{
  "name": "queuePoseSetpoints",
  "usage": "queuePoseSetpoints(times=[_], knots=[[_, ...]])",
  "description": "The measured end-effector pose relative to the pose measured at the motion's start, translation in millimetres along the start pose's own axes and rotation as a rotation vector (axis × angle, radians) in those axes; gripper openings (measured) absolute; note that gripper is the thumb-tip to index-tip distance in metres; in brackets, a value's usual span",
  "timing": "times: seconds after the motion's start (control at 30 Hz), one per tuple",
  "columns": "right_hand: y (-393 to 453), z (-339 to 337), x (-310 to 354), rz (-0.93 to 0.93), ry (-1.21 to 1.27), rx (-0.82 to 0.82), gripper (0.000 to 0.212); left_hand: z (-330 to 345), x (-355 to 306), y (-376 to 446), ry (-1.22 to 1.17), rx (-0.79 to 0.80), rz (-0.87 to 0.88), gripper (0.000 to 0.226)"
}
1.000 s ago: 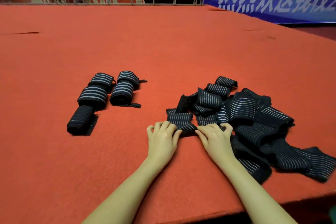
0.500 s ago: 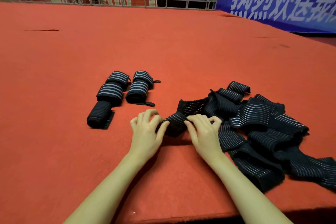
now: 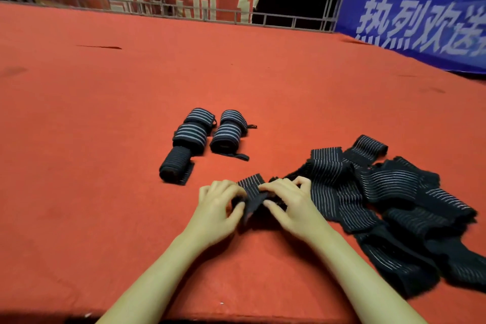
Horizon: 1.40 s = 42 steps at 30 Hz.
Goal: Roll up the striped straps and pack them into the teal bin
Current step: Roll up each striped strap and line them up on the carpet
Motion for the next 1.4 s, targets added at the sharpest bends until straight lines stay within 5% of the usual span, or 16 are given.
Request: queuePoseSetpoints(times=[0.23, 0.4, 0.5, 0.63, 0.8, 0.97, 1.13, 1.23, 1.4], knots=[[5, -14, 0, 0.02, -0.096, -0.237, 0.016, -2, -13, -5, -0.118, -0.142, 0.019, 0.017], [8, -11, -1, 0.042, -0.108, -0.166, 0.019, -13, -13, 7, -0.123, -0.293, -0.003, 0.013], [6, -9, -19, 0.157, -0.252, -0.08, 0.041, -19, -9, 8, -0.129, -0.28, 0.013, 0.012], [0, -4, -35, 0.203, -0.34, 0.004, 0.039, -22, 3, -1, -0.128, -0.236, -0.039, 0.013], [3, -11, -31, 0.189, -0.391, -0.144, 0.025, -22, 7, -3, -0.1, -0.23, -0.067, 0.016], [17, -30, -31, 0.254, -0.363, -0.323, 0.017, -18, -4, 6, -0.082, -0.151, -0.019, 0.016], [22, -31, -32, 0.229, -0.367, -0.288, 0.021, 5, -30, 21, -0.031, 0.059, 0.196, 0.016], [11, -29, -42, 0.288, -0.386, -0.248, 0.023, 32, -38, 18, 0.09, 0.263, 0.345, 0.032], [-1, -26, -55, 0.373, -0.408, -0.158, 0.009, 57, -26, 7, 0.192, 0.46, 0.308, 0.06]])
Point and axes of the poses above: each hand's wrist, its own y-axis towards the middle knuckle, its own z-axis out of the palm, x = y × z, the point moved 4 cm from there along y, towards the middle knuckle, and after that the axes turned 12 degrees about -x, right-handed, at the moved point
